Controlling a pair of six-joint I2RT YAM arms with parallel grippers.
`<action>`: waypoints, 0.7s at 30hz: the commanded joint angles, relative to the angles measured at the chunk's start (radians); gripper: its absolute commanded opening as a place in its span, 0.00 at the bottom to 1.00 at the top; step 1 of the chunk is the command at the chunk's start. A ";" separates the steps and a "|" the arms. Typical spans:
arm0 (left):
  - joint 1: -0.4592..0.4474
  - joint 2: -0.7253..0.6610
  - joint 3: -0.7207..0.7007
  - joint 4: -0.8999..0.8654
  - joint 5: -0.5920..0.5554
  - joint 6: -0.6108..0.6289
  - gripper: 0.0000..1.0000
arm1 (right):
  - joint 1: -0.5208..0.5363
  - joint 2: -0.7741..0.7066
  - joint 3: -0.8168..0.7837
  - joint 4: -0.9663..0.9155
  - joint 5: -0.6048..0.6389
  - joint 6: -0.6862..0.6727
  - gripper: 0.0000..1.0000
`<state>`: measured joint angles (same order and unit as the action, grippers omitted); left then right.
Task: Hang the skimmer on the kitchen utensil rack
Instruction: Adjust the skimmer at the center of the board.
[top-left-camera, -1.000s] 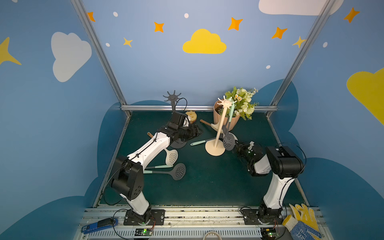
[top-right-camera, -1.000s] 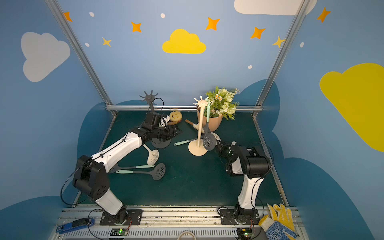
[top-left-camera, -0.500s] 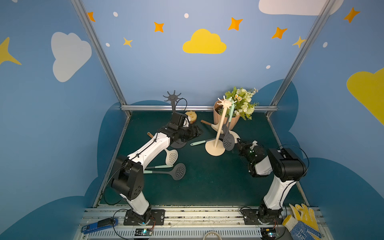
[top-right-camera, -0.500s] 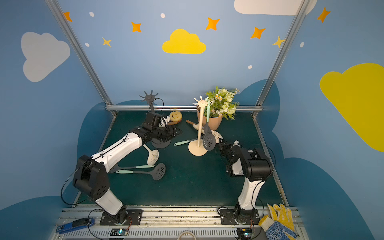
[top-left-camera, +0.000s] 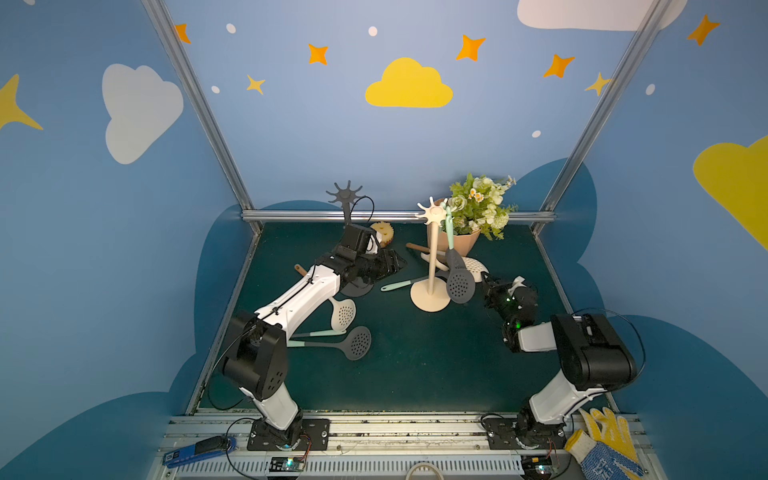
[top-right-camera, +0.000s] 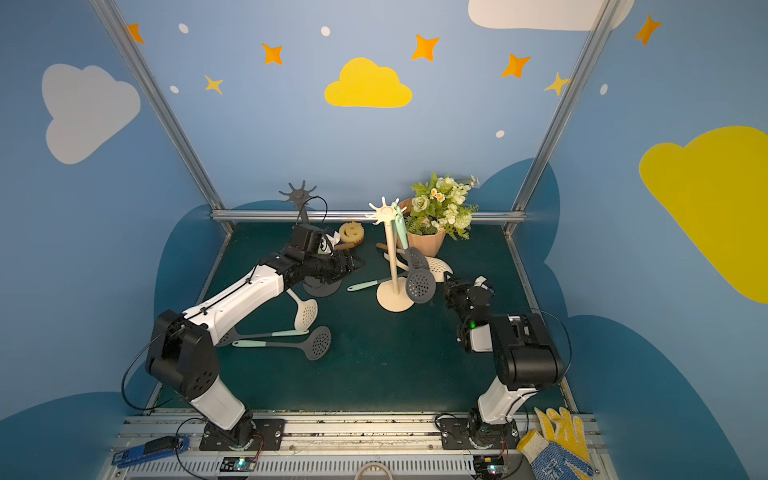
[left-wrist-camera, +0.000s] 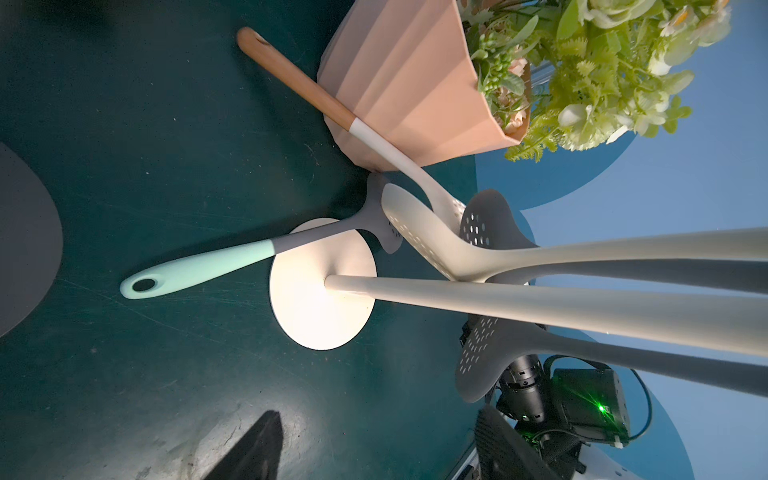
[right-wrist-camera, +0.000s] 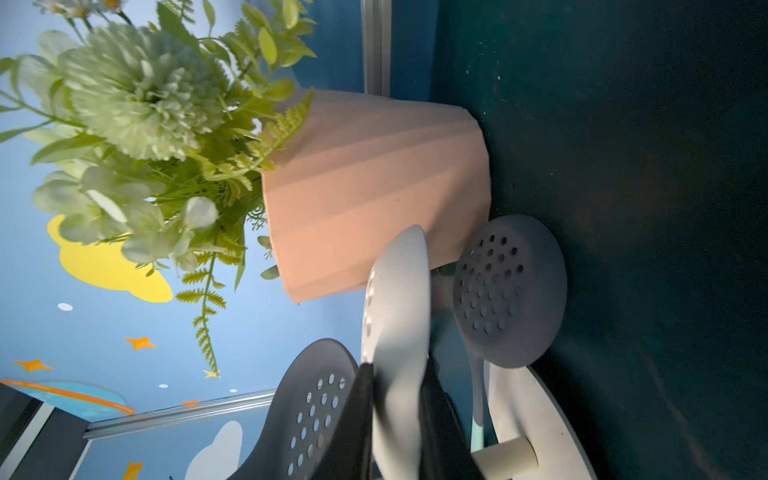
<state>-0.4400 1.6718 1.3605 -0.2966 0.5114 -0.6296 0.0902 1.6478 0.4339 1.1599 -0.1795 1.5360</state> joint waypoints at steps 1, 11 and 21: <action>0.004 -0.034 -0.018 0.016 0.016 -0.003 0.74 | -0.011 -0.064 0.017 -0.082 0.007 -0.073 0.16; 0.004 -0.029 -0.027 0.043 0.041 -0.002 0.73 | -0.084 -0.049 0.031 -0.109 -0.098 -0.128 0.18; 0.002 -0.025 -0.033 0.057 0.049 0.001 0.73 | -0.172 0.196 0.057 0.195 -0.219 -0.081 0.17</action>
<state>-0.4400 1.6718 1.3361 -0.2607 0.5468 -0.6361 -0.0635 1.7947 0.4679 1.2186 -0.3462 1.4517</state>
